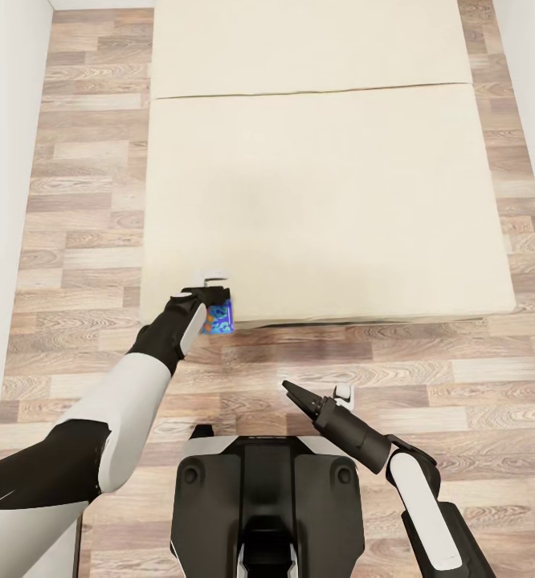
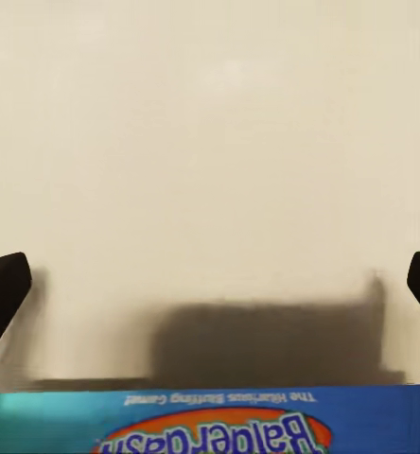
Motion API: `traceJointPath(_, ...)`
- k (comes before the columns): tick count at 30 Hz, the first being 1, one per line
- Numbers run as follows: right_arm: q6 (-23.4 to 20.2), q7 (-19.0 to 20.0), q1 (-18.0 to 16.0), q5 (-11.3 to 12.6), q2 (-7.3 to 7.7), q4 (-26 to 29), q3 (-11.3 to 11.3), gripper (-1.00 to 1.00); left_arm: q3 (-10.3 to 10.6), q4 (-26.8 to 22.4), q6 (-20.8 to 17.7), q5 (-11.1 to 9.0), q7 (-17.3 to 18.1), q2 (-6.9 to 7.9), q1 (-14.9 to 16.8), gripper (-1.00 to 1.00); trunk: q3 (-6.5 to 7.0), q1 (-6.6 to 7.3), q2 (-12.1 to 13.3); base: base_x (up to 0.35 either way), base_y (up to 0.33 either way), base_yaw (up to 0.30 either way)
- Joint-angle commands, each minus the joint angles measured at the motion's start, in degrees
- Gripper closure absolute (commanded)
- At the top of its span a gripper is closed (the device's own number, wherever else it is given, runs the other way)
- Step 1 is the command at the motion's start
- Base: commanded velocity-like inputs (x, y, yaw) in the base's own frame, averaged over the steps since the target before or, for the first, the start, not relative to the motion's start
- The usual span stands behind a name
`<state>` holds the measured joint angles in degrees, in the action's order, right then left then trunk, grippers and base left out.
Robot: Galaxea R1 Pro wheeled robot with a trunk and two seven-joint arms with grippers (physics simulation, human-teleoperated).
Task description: Put all the toys in the child's room - the three board games (two on the bed and one on the table), the two jigsaw puzzles on the table, and the tennis ball on the table - inside the toy box on the table in the child's room.
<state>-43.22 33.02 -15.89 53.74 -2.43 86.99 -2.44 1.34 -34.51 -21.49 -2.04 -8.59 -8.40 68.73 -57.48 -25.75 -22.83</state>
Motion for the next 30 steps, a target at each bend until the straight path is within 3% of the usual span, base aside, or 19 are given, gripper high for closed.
traceJointPath(1, -0.4, 0.0, 0.0, 0.2, -0.03, 0.0, 0.1, -1.00, 0.1, -0.1, -0.3, -0.2, -0.3, 0.01, 0.0, -1.00, -0.05, -0.04, -0.1, 0.000, 0.000, 0.000)
traceJointPath(11, -0.4, -0.1, 0.0, 0.2, -0.03, 0.0, 0.1, -1.00, -0.4, -5.8, -0.7, -0.2, -0.4, 0.49, 0.0, -1.00, -0.05, -0.04, -0.1, 0.000, 0.000, 0.000)
traceJointPath(19, -0.4, -0.1, 0.0, 0.2, 0.01, 0.0, 0.1, -1.00, -5.6, -10.3, -1.4, -0.2, -0.8, 0.61, -0.1, -1.00, -0.05, -0.04, -0.1, 0.000, 0.000, 0.000)
traceJointPath(27, -0.4, -0.1, 0.0, 0.2, 0.01, -0.1, 0.1, -1.00, -7.8, -12.3, -2.4, -0.1, -0.8, 0.88, -0.2, -1.00, -0.05, -0.04, -0.1, 0.000, 0.000, 0.000)
traceJointPath(30, -0.4, -0.1, 0.0, 0.2, 0.03, -0.1, 0.1, -1.00, -9.4, -14.0, -3.7, -0.2, -0.8, 1.86, -0.3, -1.00, -0.05, -0.04, -0.1, 0.000, 0.000, 0.000)
